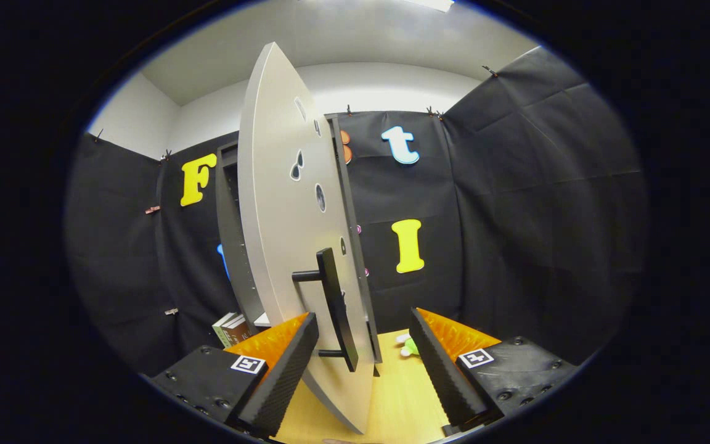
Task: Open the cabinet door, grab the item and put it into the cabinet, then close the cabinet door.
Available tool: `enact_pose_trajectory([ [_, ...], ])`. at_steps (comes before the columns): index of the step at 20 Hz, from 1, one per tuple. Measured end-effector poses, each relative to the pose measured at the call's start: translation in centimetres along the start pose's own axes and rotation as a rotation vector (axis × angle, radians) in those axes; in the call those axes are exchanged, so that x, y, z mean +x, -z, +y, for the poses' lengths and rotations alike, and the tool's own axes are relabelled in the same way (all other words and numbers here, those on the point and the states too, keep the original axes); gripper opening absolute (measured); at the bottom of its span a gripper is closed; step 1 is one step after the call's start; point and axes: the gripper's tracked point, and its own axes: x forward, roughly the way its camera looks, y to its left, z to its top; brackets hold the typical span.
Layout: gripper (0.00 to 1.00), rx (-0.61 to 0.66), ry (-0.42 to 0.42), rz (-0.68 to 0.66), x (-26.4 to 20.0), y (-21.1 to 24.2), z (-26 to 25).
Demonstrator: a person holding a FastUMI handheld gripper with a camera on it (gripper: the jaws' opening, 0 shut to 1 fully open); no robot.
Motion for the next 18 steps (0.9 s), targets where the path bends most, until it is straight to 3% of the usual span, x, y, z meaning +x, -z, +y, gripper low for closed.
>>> enact_pose_trajectory([
  [6,0.98,-0.019,-0.003,0.001,1.4,1.5,6.4],
  [14,0.98,-0.071,-0.139,0.02,4.3,3.7,17.7],
  [18,0.98,-0.072,-0.155,-0.012,4.4,3.5,19.5],
])
